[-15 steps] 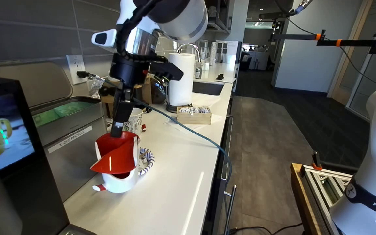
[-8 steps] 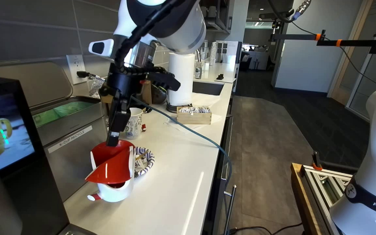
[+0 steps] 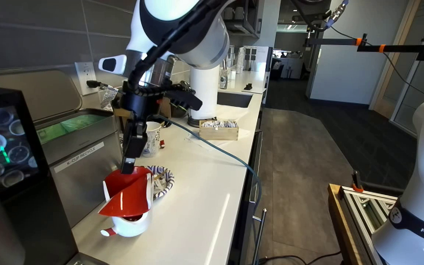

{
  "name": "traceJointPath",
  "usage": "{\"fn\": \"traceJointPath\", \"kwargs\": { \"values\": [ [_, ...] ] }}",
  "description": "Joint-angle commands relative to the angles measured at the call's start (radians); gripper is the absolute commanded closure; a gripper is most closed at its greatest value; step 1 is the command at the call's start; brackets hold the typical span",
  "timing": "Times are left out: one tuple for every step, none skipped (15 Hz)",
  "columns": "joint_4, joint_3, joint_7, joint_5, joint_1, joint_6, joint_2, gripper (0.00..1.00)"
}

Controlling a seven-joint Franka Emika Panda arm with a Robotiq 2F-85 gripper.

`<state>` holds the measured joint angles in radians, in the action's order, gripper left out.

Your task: Move the broken mug to the left

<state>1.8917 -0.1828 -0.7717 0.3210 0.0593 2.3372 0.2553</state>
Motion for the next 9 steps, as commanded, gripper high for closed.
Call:
{"fn": "traceJointPath", "kwargs": {
  "values": [
    [-0.007, -0.011, -0.014, -0.002, -0.006, 0.026, 0.015, 0.98],
    [-0.009, -0.013, -0.017, 0.000, -0.007, 0.028, 0.020, 0.98],
    [-0.011, -0.014, -0.018, -0.001, -0.007, 0.030, 0.025, 0.98],
    [-0.013, -0.015, -0.022, 0.002, -0.009, 0.033, 0.029, 0.98],
    [-0.015, -0.017, -0.025, 0.003, -0.010, 0.037, 0.034, 0.98],
    [-0.019, -0.018, -0.029, 0.004, -0.011, 0.040, 0.041, 0.98],
    [-0.021, -0.020, -0.033, 0.006, -0.012, 0.043, 0.046, 0.98],
    [-0.022, -0.022, -0.038, 0.008, -0.014, 0.050, 0.052, 0.98],
    [-0.023, -0.024, -0.040, 0.006, -0.014, 0.054, 0.055, 0.98]
  ]
}}
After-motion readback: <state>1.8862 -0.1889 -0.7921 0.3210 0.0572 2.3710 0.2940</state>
